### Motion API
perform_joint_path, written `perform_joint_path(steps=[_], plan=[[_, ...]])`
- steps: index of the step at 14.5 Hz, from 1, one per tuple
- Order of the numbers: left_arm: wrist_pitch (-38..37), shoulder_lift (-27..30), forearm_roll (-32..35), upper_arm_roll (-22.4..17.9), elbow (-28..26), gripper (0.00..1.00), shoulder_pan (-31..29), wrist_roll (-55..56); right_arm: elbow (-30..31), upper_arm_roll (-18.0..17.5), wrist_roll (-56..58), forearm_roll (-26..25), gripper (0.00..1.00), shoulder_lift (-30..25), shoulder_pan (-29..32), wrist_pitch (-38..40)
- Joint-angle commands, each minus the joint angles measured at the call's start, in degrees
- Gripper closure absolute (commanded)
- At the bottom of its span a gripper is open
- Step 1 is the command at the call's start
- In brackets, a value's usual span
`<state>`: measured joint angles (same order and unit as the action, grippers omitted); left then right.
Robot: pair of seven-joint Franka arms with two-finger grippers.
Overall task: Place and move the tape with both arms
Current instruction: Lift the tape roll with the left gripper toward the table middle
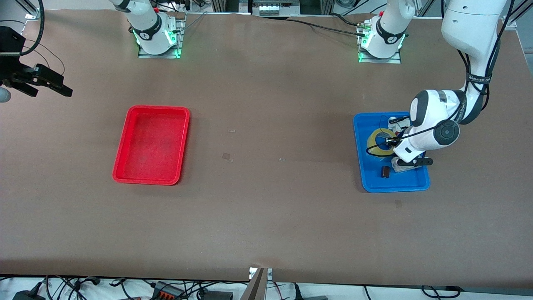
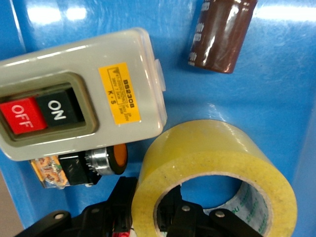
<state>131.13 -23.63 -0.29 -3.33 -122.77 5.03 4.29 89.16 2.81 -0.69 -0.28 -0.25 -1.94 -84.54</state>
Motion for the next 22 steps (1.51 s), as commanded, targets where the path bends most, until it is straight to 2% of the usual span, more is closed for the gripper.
perform_joint_path(steps=[1, 4, 6, 9, 12, 14, 18, 22], plan=[[-4.2, 4.1, -0.9, 0.1, 0.2, 0.87, 0.1, 0.1, -0.4, -0.2, -0.4, 0.2, 0.02, 0.0, 0.1, 0.3], [-8.0, 9.5, -0.9, 1.3, 0.3, 0.87, 0.1, 0.1, -0.4, -0.2, -0.5, 0.2, 0.02, 0.0, 0.1, 0.2], [-8.4, 11.3, -0.9, 4.3, 0.3, 0.87, 0.1, 2.3, -0.4, -0.2, -0.4, 0.2, 0.02, 0.0, 0.1, 0.2], [-8.4, 10.6, -0.9, 13.4, 3.0, 0.87, 0.2, 15.3, -0.4, -0.2, -0.4, 0.2, 0.02, 0.1, 0.2, 0.1], [-8.3, 7.2, -0.7, 22.0, 6.8, 0.87, 0.5, 27.9, -0.3, -0.2, -0.4, 0.1, 0.02, 0.2, 0.2, 0.1], [-8.3, 4.0, -0.2, 26.3, 10.6, 0.86, 1.5, 35.0, -0.3, -0.2, -0.4, 0.1, 0.02, 0.2, 0.3, 0.1], [-8.3, -3.1, 0.5, 26.2, 19.0, 0.86, 10.9, 45.6, -0.3, -0.2, -0.4, 0.0, 0.02, 0.6, 0.4, 0.1], [-8.3, -12.2, 9.1, 26.3, 28.5, 0.86, 17.4, 56.5, -0.3, -0.2, -0.4, -0.1, 0.02, 0.6, 0.5, 0.1]])
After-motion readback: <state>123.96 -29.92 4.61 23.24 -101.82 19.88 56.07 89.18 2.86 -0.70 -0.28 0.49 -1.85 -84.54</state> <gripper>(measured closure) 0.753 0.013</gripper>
